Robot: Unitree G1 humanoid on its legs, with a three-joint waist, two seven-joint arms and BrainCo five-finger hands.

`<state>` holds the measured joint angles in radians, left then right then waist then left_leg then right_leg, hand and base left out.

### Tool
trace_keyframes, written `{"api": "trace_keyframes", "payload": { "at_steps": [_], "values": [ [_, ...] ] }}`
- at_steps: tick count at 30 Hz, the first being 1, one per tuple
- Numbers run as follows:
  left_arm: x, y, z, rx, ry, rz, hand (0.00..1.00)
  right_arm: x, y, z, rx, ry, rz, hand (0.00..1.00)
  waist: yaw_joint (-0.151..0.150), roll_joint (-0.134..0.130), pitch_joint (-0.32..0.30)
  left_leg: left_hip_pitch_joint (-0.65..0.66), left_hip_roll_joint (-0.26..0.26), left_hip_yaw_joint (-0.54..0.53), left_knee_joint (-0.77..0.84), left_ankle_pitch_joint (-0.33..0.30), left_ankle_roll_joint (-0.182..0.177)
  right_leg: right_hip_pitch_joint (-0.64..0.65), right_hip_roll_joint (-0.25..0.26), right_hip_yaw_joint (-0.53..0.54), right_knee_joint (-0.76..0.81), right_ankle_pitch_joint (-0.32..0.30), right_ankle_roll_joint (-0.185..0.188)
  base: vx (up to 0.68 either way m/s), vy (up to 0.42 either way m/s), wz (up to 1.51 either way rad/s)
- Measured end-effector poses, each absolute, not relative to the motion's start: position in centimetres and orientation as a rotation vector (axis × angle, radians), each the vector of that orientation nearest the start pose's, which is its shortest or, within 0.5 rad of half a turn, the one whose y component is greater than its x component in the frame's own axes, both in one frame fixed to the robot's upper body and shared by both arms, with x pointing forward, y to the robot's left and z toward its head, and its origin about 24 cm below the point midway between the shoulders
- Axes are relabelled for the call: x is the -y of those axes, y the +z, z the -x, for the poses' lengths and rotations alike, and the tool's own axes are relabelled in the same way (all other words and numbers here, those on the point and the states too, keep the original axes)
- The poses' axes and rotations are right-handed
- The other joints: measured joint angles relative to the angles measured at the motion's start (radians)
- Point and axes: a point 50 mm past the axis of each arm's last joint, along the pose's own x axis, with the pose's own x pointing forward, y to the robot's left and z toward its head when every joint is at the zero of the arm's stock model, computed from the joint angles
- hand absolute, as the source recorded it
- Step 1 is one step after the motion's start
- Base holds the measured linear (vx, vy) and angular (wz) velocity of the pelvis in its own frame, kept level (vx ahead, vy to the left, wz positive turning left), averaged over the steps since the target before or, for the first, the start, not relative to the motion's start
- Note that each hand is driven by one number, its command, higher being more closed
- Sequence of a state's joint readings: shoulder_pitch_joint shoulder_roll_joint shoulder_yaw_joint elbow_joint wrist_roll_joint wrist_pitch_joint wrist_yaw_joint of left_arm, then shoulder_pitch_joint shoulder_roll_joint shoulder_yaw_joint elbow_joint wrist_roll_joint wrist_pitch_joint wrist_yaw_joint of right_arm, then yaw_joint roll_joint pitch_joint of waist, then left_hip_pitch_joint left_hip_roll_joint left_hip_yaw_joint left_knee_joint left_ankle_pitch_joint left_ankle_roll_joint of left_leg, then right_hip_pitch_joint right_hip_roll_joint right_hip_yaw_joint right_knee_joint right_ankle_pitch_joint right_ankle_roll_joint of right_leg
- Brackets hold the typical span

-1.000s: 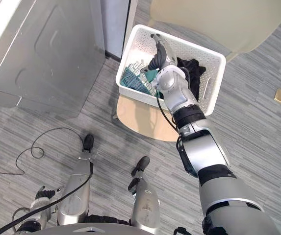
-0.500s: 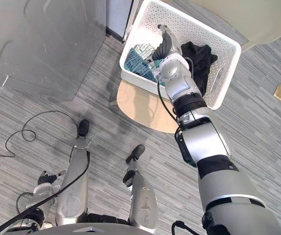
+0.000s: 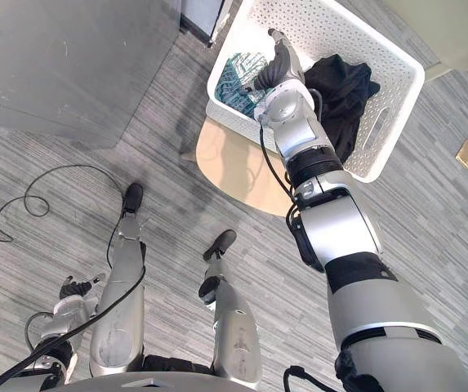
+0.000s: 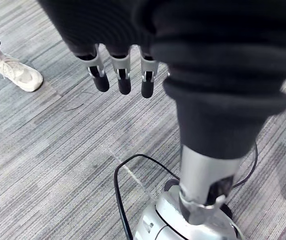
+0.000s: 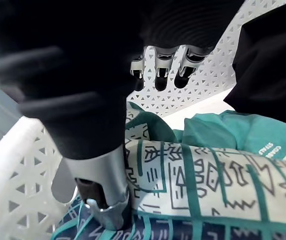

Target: Pick up the laundry basket with both hands and put the clothes into the washing machine.

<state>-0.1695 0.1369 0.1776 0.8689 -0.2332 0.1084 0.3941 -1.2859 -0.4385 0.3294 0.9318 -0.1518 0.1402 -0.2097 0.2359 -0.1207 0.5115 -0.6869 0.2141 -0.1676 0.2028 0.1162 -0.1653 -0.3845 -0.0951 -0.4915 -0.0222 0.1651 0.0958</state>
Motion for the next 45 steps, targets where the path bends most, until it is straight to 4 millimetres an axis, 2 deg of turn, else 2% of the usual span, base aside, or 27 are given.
{"api": "trace_keyframes", "payload": {
  "at_steps": [11,16,21,26,27,45],
  "values": [
    [-23.5,-9.4,-21.5,-0.761,0.643,0.037,0.0,16.8,27.8,-42.3,0.275,-0.249,0.76,0.0,0.0,-0.011,0.005,-0.016,0.009,-0.029,-0.049,0.033,-0.011,-0.006,0.022,-0.021,-0.031,0.009,0.004,0.02,0.024,0.04],
    [-23.5,-9.2,-21.8,-0.747,0.642,0.04,0.0,17.0,27.4,-42.4,0.25,-0.242,0.824,0.0,-0.001,-0.012,0.005,-0.047,0.01,-0.044,-0.049,0.039,-0.013,-0.029,0.027,-0.029,-0.031,0.009,0.005,0.02,0.043,0.02],
    [-23.3,-9.1,-22.1,-0.735,0.628,0.035,0.0,16.8,24.6,-42.9,0.146,-0.183,0.88,0.0,0.011,-0.013,0.006,-0.063,0.009,-0.05,-0.05,0.045,-0.013,-0.037,0.03,-0.033,-0.035,0.009,0.004,0.04,0.047,0.03],
    [-23.3,-9.1,-22.1,-0.736,0.627,0.039,0.0,16.8,24.2,-42.9,0.124,-0.165,0.922,0.0,0.012,-0.013,0.006,-0.063,0.009,-0.05,-0.053,0.045,-0.013,-0.038,0.03,-0.033,-0.036,0.009,0.005,0.03,0.051,0.01],
    [-23.3,-9.1,-22.1,-0.736,0.627,0.039,0.0,16.9,24.1,-42.9,0.121,-0.166,0.922,1.0,0.013,-0.013,0.006,-0.063,0.009,-0.05,-0.054,0.045,-0.013,-0.038,0.03,-0.033,-0.036,0.009,0.005,0.03,0.063,0.01],
    [-23.2,-9.0,-22.2,-0.733,0.623,0.044,0.0,17.1,24.4,-42.9,0.14,-0.2,0.913,1.0,0.016,-0.013,0.006,-0.064,0.01,-0.047,-0.068,0.053,-0.014,-0.051,0.029,-0.025,-0.037,0.01,0.004,0.03,0.052,-0.01]
  ]
}}
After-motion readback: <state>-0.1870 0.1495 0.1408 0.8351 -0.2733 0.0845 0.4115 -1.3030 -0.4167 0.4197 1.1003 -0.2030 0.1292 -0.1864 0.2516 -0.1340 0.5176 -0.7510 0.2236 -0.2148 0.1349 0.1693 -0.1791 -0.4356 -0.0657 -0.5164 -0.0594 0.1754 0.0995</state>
